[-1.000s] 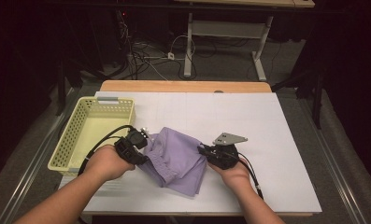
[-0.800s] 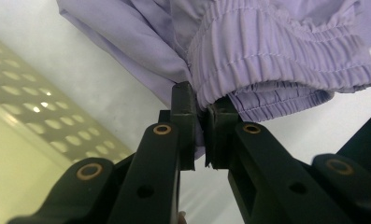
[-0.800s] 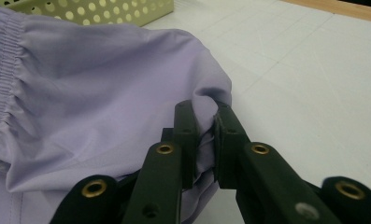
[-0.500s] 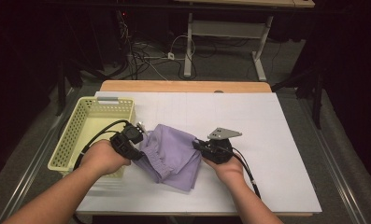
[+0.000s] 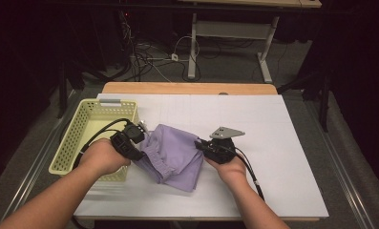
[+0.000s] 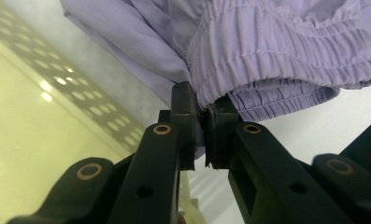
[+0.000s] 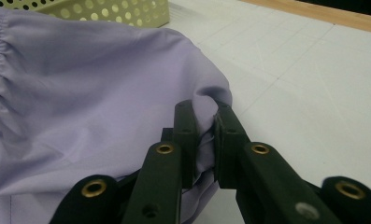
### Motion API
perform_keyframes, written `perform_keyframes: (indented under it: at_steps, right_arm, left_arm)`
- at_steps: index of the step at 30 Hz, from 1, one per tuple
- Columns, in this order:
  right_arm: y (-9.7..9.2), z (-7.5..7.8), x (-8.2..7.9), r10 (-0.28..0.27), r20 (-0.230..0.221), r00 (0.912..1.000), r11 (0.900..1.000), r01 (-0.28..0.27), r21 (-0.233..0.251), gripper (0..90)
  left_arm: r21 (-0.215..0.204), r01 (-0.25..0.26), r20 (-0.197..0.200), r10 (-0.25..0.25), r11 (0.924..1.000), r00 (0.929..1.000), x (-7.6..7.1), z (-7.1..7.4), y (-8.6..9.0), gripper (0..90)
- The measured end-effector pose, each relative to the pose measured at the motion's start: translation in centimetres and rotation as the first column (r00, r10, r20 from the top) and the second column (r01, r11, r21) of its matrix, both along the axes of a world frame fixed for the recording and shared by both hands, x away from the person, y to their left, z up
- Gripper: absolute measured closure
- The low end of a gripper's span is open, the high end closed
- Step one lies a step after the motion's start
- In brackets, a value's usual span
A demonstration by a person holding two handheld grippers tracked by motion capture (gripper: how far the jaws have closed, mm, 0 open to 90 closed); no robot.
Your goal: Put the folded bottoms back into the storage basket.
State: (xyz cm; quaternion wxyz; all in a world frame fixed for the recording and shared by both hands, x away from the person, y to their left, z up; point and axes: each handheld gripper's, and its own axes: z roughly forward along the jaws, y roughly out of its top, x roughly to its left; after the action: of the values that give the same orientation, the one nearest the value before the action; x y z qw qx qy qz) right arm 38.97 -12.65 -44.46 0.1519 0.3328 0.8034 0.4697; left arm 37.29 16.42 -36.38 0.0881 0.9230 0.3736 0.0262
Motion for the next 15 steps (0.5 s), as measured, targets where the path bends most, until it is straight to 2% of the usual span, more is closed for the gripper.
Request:
perform_keyframes:
  at_steps: [6, 15]
  right_arm:
    - [0.4, 0.4, 0.1, 0.007, 0.014, 0.9999, 1.0, -0.006, -0.006, 82.9]
    - [0.9, 1.0, 0.3, 0.009, 0.011, 0.9999, 0.9999, -0.009, -0.011, 82.9]
  left_arm:
    - [0.003, -0.003, 0.002, 0.003, 1.0, 1.0, 0.3, 0.5, 0.4, 82.4]
    - [0.016, -0.003, -0.013, 0.003, 0.9999, 0.9999, 0.8, 1.2, 0.7, 82.4]
